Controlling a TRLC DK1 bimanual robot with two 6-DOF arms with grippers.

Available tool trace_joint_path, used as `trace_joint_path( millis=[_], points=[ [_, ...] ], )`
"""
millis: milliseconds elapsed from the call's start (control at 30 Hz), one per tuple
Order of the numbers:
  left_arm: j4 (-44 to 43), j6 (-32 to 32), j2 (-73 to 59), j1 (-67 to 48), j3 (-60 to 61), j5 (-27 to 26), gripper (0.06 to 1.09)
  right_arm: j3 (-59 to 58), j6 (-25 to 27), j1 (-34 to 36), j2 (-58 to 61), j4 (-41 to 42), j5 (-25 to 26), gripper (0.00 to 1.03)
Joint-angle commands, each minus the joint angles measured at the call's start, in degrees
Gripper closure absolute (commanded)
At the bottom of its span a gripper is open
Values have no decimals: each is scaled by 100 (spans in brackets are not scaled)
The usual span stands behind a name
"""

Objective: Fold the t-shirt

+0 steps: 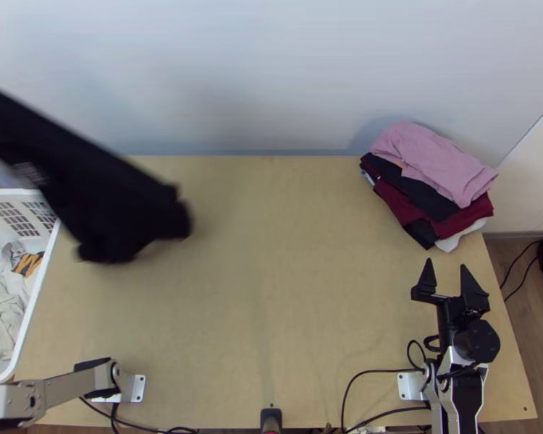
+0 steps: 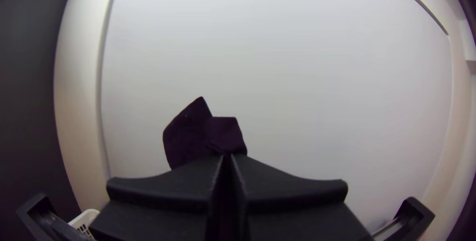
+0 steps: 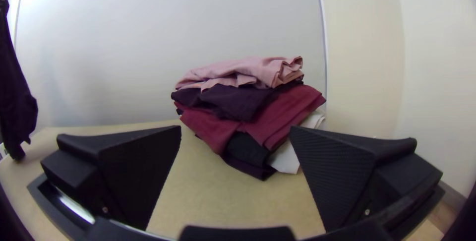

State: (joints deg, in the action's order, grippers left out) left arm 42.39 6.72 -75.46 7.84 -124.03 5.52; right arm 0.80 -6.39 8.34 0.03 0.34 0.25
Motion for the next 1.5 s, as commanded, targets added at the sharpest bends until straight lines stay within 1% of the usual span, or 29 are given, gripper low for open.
trace_joint_path(
  millis=[0,233,333,433,500,567,833,900,1100,1233,1467],
  points=[
    [-126,-338,163,-959,300,626,105,-27,-46,19,-12,-122,54,4],
    [-451,-338,75,-2506,1311,1355,105,-27,-46,19,-12,-122,54,4],
    [-653,-312,49,-3148,1873,1478,105,-27,-46,19,-12,-122,54,4],
    [-899,-321,-21,-3930,2383,1733,105,-27,-46,19,-12,-122,54,4],
    [-1040,-312,-74,-4290,2638,1742,105,-27,-46,19,-12,-122,54,4],
    [-1207,-303,-179,-4703,2867,1856,105,-27,-46,19,-12,-122,54,4],
    [-1629,-74,-742,-6039,3412,1865,105,-18,-46,19,-12,-122,54,4],
    [-1708,31,-935,-6321,3455,1865,105,-27,-46,19,-12,-122,54,4],
    [-2095,57,-1551,-7103,3543,1848,105,-27,-46,19,-12,-122,54,4],
    [-2385,136,-2052,-7437,3429,1768,105,-27,-46,19,-12,-122,54,4],
    [-2393,444,-2966,-7850,2779,1434,105,-18,-46,19,-12,-122,54,4]
  ],
)
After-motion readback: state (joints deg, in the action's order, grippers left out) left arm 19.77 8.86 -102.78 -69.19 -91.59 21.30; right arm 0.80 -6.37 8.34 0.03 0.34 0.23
